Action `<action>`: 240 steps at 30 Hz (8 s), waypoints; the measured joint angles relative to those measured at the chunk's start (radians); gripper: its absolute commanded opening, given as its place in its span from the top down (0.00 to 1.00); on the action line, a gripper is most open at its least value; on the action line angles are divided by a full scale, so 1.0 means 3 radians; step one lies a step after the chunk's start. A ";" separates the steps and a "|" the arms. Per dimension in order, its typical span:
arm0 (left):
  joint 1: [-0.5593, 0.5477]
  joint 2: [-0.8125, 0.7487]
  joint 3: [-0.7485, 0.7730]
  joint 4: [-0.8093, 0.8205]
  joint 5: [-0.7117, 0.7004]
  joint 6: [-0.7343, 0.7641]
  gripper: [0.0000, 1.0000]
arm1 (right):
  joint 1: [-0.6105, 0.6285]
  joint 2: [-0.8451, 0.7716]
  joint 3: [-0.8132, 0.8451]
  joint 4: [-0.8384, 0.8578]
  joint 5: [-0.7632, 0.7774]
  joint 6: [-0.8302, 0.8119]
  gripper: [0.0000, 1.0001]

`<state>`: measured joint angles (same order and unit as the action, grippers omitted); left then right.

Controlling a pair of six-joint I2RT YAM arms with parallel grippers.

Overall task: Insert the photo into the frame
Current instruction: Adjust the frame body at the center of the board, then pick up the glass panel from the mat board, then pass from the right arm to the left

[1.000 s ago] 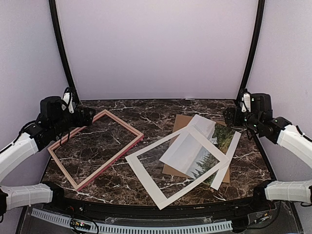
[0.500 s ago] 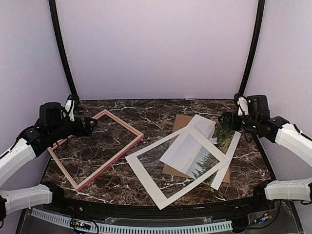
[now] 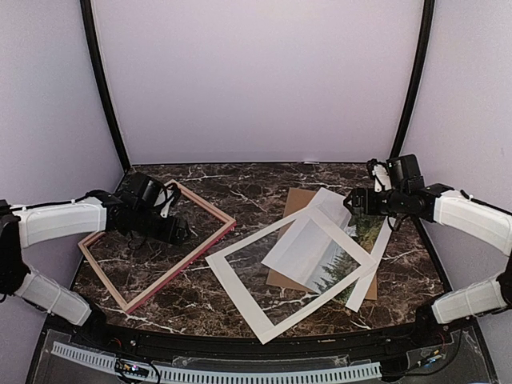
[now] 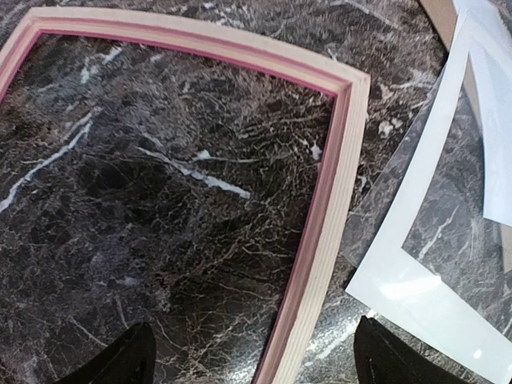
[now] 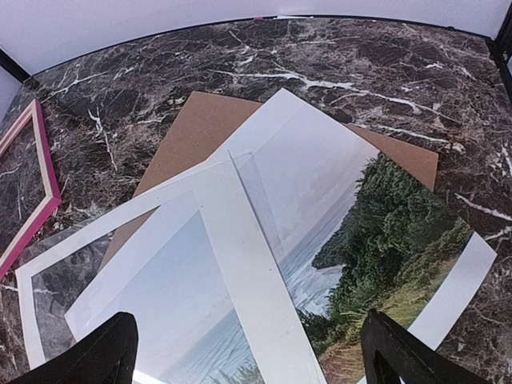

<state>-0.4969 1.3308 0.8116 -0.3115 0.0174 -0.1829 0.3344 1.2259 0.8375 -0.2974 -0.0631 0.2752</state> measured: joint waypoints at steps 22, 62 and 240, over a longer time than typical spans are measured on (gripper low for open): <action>-0.0191 0.1122 0.0366 -0.0340 0.0203 0.0136 0.61 | 0.0020 0.0375 0.0118 0.0014 -0.0051 0.0045 0.01; -0.0833 0.2188 0.1480 0.0380 0.0392 -0.1197 0.70 | -0.0136 0.0544 0.0103 -0.0334 0.0323 0.0361 0.01; -0.0355 0.2377 0.1957 0.2817 0.3217 -0.0818 0.59 | -0.0692 -0.0477 0.0568 0.0632 -0.3461 0.0891 1.00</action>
<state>-0.6033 2.0438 1.3987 0.5335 0.9825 -0.4282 0.1268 1.0828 1.0080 -0.1078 -1.1015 0.5426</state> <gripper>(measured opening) 0.489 0.005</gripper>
